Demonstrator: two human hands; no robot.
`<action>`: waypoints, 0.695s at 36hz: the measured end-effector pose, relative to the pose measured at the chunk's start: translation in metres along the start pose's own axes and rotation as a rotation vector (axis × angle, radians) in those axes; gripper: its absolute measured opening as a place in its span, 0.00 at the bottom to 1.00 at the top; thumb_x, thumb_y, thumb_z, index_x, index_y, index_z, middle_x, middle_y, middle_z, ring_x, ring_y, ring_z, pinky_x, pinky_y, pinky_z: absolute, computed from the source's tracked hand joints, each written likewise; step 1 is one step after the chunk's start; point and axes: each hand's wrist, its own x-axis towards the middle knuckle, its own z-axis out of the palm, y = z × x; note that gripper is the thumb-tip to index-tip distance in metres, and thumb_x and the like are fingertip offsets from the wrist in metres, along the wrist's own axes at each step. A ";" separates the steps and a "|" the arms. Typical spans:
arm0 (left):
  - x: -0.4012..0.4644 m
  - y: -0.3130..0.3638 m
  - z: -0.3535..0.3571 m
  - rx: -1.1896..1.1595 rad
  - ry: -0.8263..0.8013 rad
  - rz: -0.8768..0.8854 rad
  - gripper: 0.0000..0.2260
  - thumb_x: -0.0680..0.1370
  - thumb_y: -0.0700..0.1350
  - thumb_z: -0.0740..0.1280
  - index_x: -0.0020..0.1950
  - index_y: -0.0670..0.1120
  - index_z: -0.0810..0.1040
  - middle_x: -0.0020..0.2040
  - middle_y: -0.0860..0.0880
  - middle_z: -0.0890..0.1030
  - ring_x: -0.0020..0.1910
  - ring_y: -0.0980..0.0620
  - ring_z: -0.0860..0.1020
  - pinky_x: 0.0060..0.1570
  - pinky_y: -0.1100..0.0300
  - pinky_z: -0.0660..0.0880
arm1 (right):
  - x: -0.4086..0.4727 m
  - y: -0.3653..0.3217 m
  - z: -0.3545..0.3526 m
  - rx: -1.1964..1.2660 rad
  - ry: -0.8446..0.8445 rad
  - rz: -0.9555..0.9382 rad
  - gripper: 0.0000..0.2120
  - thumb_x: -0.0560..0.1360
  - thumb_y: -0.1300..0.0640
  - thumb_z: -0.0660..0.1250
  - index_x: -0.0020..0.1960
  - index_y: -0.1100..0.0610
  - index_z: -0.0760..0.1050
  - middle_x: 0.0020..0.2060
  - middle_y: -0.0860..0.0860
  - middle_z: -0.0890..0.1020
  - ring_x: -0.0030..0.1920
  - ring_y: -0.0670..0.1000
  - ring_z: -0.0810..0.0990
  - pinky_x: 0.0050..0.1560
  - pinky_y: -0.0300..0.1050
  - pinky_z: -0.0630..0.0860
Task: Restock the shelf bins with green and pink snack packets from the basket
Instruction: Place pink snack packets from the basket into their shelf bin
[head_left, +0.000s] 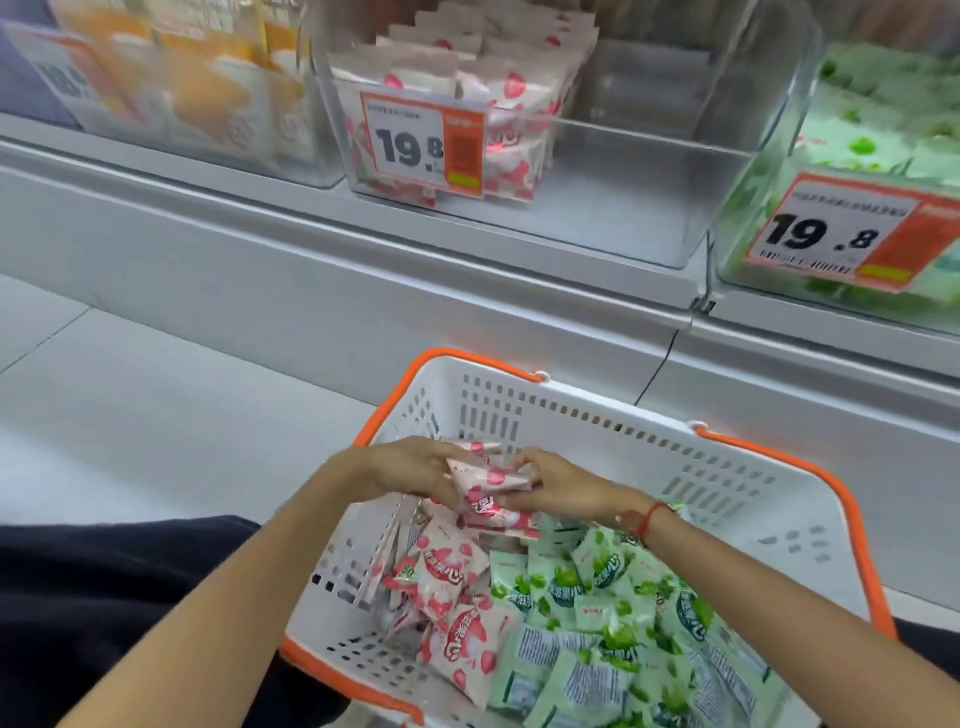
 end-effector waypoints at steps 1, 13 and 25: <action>-0.005 0.007 -0.003 -0.124 -0.015 0.049 0.26 0.73 0.34 0.72 0.68 0.50 0.73 0.61 0.52 0.80 0.62 0.54 0.76 0.59 0.65 0.73 | -0.006 -0.007 -0.009 0.054 0.001 -0.013 0.08 0.75 0.59 0.69 0.53 0.53 0.74 0.49 0.47 0.80 0.43 0.42 0.78 0.44 0.30 0.75; -0.055 0.084 -0.028 -0.301 0.342 0.475 0.15 0.76 0.48 0.68 0.63 0.49 0.78 0.56 0.51 0.83 0.58 0.51 0.80 0.60 0.59 0.75 | -0.053 -0.108 -0.079 0.162 0.198 -0.183 0.12 0.76 0.53 0.67 0.58 0.52 0.79 0.52 0.49 0.84 0.54 0.49 0.82 0.53 0.38 0.78; -0.097 0.186 -0.090 -0.219 0.856 0.797 0.13 0.78 0.55 0.64 0.60 0.52 0.78 0.57 0.57 0.80 0.57 0.59 0.77 0.55 0.66 0.70 | -0.083 -0.236 -0.143 0.180 0.700 -0.550 0.12 0.71 0.66 0.72 0.52 0.57 0.78 0.43 0.53 0.84 0.39 0.43 0.83 0.39 0.36 0.80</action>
